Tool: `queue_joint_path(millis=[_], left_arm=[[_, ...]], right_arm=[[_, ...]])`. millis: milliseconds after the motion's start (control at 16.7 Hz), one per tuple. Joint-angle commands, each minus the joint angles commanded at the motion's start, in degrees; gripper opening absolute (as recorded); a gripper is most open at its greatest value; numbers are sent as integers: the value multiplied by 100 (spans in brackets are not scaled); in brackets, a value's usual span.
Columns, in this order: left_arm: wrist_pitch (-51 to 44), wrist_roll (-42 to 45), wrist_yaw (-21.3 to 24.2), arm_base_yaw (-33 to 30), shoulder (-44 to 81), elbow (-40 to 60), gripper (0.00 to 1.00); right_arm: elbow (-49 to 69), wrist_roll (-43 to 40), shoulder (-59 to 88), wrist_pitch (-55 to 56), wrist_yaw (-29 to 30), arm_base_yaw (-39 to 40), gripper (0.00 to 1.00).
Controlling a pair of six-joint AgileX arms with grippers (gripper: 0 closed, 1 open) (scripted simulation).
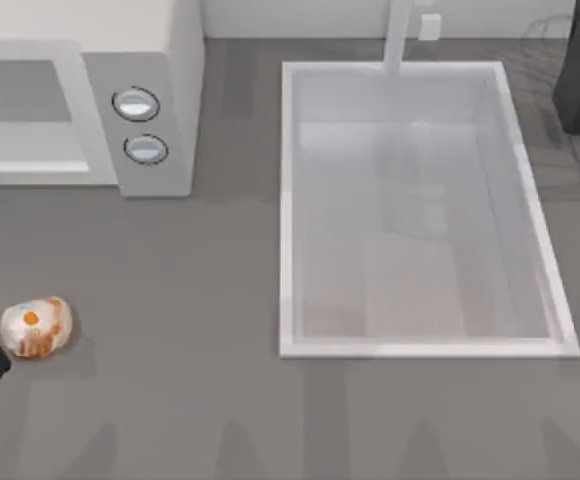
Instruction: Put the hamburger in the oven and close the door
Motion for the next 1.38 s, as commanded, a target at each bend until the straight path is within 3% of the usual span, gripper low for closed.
queue_joint_path(millis=[240, 480, 1380], left_arm=[[-130, 165, 1, -12, 183, 158, 100], [-817, 1036, -1, -70, 1275, 993, 100], [-4939, 6254, 9, -436, 8996, 5984, 100]], right_arm=[[0, 0, 0, 0, 0, 0, 100], [0, 0, 0, 0, 0, 0, 100], [0, 0, 0, 0, 0, 0, 100]])
